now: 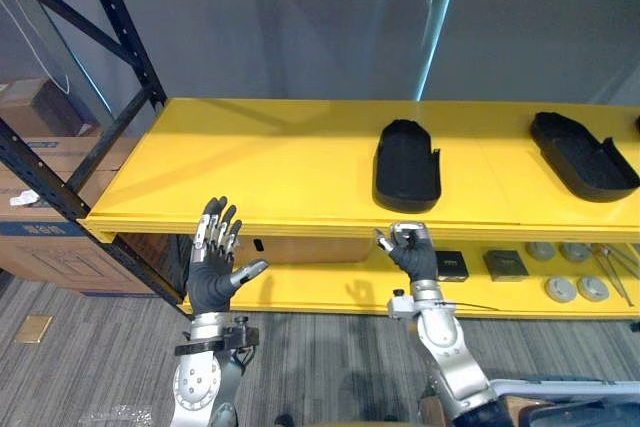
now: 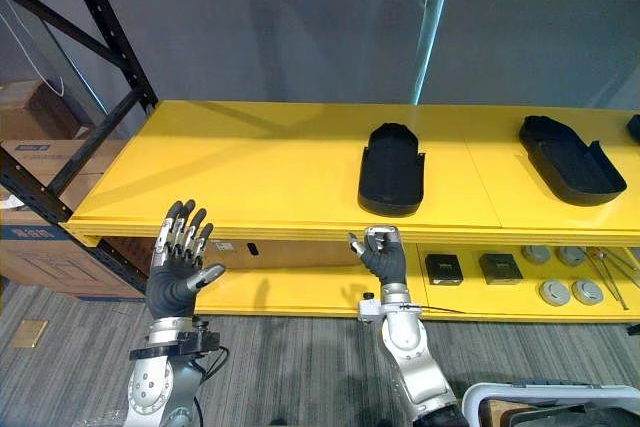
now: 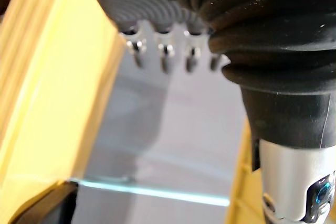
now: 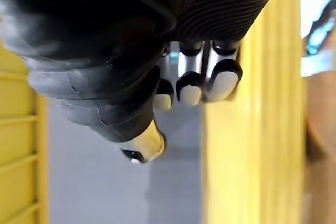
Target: Walk over and take plastic housings, then place them on the shelf
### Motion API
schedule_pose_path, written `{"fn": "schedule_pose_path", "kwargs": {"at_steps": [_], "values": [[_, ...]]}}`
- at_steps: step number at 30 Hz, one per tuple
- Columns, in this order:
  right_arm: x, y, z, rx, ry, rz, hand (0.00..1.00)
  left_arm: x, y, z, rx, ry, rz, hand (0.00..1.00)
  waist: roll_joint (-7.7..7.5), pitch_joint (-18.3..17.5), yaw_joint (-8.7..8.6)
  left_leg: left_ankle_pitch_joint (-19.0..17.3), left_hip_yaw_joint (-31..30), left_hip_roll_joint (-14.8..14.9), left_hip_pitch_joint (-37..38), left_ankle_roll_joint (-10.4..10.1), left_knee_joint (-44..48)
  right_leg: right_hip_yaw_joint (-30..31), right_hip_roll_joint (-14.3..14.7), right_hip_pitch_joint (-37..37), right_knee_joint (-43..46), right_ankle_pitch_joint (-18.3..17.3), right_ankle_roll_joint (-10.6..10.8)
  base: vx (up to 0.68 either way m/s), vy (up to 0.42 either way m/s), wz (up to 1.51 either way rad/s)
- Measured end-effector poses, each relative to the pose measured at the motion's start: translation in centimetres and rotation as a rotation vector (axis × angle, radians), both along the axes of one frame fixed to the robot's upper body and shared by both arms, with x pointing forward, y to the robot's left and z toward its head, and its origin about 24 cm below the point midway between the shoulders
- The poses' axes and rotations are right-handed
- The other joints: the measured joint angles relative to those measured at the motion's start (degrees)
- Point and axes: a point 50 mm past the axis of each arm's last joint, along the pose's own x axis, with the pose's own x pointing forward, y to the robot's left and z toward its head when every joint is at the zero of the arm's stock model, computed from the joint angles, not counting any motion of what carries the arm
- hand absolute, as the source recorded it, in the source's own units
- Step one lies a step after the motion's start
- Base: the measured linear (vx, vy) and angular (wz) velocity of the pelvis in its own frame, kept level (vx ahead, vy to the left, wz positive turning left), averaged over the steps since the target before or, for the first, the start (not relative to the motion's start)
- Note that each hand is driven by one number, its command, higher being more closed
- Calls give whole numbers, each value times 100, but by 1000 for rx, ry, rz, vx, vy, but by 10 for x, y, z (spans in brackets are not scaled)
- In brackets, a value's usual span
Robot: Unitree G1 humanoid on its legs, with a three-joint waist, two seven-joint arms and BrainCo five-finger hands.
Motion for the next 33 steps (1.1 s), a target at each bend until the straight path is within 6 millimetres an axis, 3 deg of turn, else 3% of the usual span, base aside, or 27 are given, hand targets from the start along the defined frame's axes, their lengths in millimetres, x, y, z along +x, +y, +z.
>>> {"fn": "schedule_pose_path", "kwargs": {"at_steps": [7,13,33], "values": [[26,4,2,-36,-10,-61,100,1,-12,-3,-22,21,-68,0,-8,76,32,22,-188,-54,4,32,-3,-147,-40,59,82,-17,7,-6,5,10],[53,-15,13,-53,-31,-172,100,3,-14,-3,-42,25,-93,0,60,319,157,91,-326,-131,-15,87,-12,-322,-132,103,168,-51,23,-45,19,16],[78,-53,-15,-44,180,-324,100,10,-24,2,-22,10,-171,0,42,504,300,231,-565,-140,-94,102,17,-496,-175,156,191,-36,26,-11,4,5]]}}
